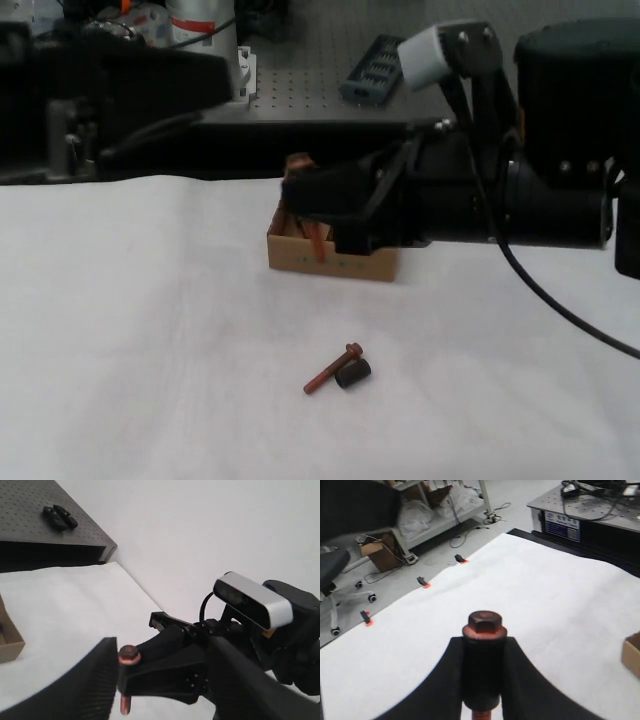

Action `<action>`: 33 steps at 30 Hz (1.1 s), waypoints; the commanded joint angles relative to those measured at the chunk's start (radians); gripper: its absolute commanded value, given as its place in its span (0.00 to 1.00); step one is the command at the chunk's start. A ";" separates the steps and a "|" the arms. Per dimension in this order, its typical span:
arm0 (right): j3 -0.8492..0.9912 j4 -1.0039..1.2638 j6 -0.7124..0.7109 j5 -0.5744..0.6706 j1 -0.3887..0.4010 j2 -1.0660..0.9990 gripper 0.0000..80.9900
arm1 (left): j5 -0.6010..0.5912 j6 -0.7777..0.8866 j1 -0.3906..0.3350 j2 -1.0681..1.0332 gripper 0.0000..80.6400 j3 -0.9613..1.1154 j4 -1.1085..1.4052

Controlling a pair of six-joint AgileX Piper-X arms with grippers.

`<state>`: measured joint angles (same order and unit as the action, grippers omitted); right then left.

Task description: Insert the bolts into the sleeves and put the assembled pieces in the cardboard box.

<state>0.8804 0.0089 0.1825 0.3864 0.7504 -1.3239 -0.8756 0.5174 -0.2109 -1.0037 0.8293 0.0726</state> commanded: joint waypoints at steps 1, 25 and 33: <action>0.011 0.000 -0.021 -0.017 -0.045 -0.016 0.02 | -0.042 -0.046 0.037 0.056 0.33 0.006 -0.079; 0.840 -0.400 -0.012 -0.018 -0.271 -0.879 0.02 | 0.061 -0.346 0.077 0.476 0.01 0.006 -0.678; 0.982 -0.505 -0.012 -0.065 -0.271 -1.017 0.02 | 0.059 -0.346 0.077 0.479 0.01 0.006 -0.686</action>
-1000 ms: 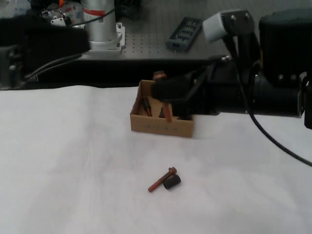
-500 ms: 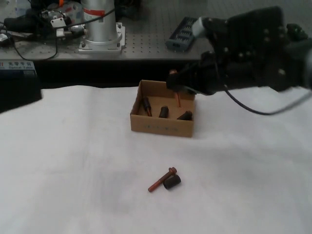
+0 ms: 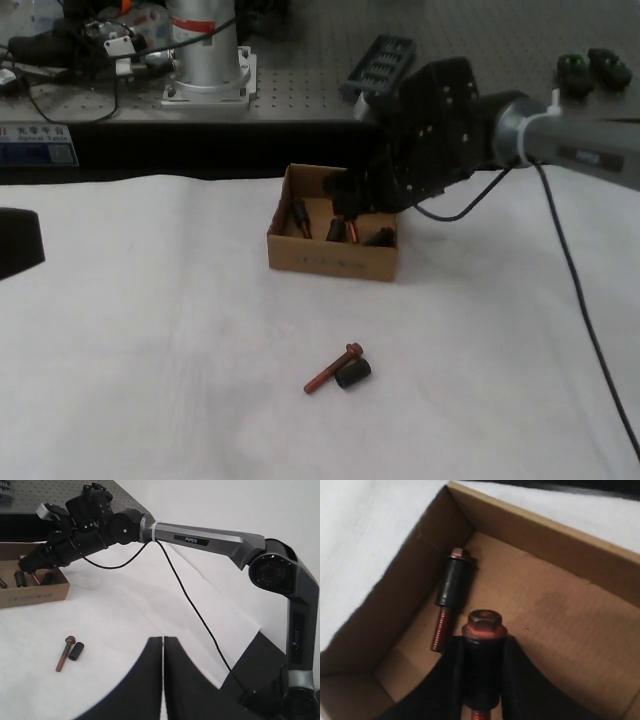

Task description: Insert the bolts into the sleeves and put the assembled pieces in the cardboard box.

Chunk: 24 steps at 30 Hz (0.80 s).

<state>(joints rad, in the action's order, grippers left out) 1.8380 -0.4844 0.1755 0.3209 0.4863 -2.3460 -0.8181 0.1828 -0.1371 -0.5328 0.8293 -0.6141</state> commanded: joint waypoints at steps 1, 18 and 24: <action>0.024 -0.011 -0.005 -0.001 -0.007 0.005 0.02 | 0.002 -0.011 0.003 0.008 0.01 0.006 0.001; 0.043 -0.124 -0.020 0.015 -0.007 0.040 0.41 | 0.002 -0.011 0.003 0.008 0.01 0.006 0.001; 0.043 -0.198 -0.062 0.036 -0.003 0.168 0.41 | 0.006 -0.011 0.003 0.008 0.01 0.006 0.002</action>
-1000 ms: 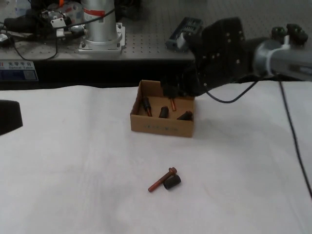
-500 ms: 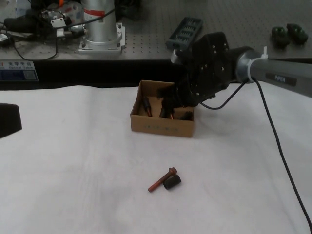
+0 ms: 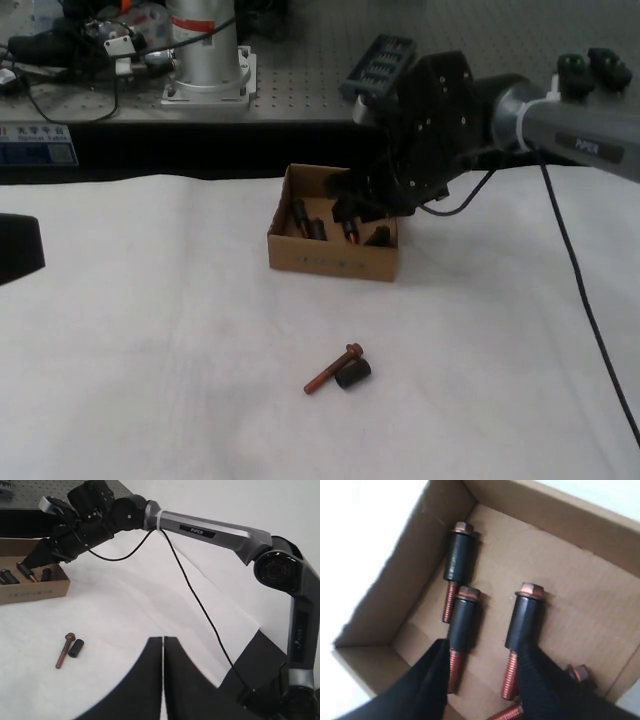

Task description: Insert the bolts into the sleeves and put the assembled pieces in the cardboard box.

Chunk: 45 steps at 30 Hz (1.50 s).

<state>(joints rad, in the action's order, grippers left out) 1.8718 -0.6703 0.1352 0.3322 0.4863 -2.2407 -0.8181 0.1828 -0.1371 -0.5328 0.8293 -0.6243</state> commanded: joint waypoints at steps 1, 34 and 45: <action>0.009 -0.033 -0.037 0.022 -0.001 0.086 0.41 | 0.008 -0.011 0.003 0.008 0.01 0.006 0.012; -1.242 -0.003 0.234 -0.423 0.465 1.513 0.41 | 0.289 -0.001 0.003 0.008 0.01 -0.196 -0.146; -1.313 0.018 0.322 -0.436 0.476 1.610 0.41 | 0.245 0.004 0.003 0.008 0.01 -0.191 -0.130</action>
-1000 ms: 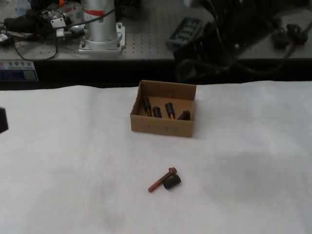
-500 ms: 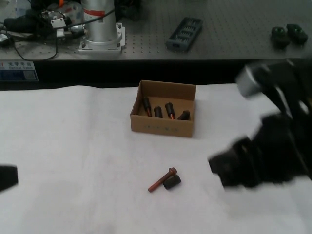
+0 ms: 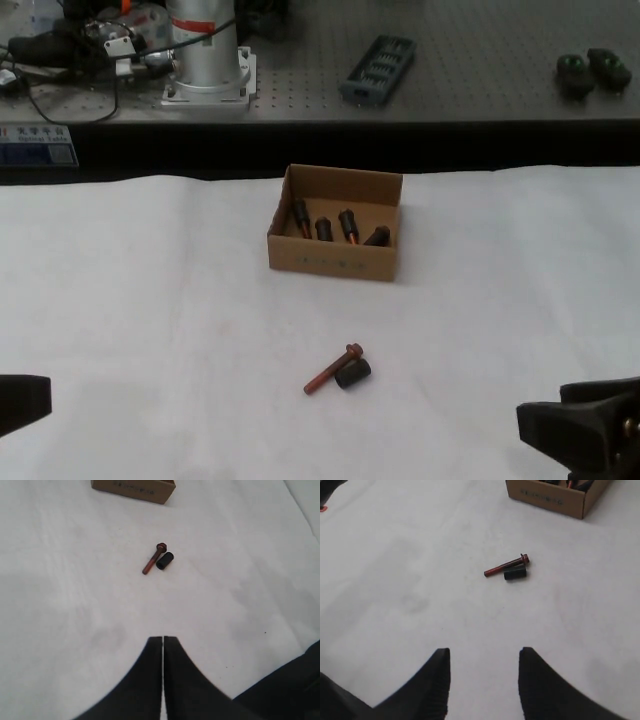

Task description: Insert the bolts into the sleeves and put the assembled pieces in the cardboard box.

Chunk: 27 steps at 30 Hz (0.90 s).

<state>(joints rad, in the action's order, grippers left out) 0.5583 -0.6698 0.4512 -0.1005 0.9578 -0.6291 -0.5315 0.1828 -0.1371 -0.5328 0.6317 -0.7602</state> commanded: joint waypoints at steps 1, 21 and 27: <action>0.000 0.027 0.030 -0.003 0.004 -0.018 0.39 | -0.045 0.004 0.003 0.008 0.01 0.006 0.006; 0.418 0.222 0.604 0.356 -0.154 -1.020 0.36 | -0.066 -0.004 0.003 0.075 0.01 0.011 0.023; 0.560 0.085 0.641 0.333 -0.225 -1.159 0.36 | -0.066 -0.004 0.003 0.113 0.01 0.011 0.029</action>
<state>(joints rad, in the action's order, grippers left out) 1.1079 -0.5709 1.0944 0.2267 0.7352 -1.7955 -0.5864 0.1828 -0.1371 -0.4388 0.6317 -0.7423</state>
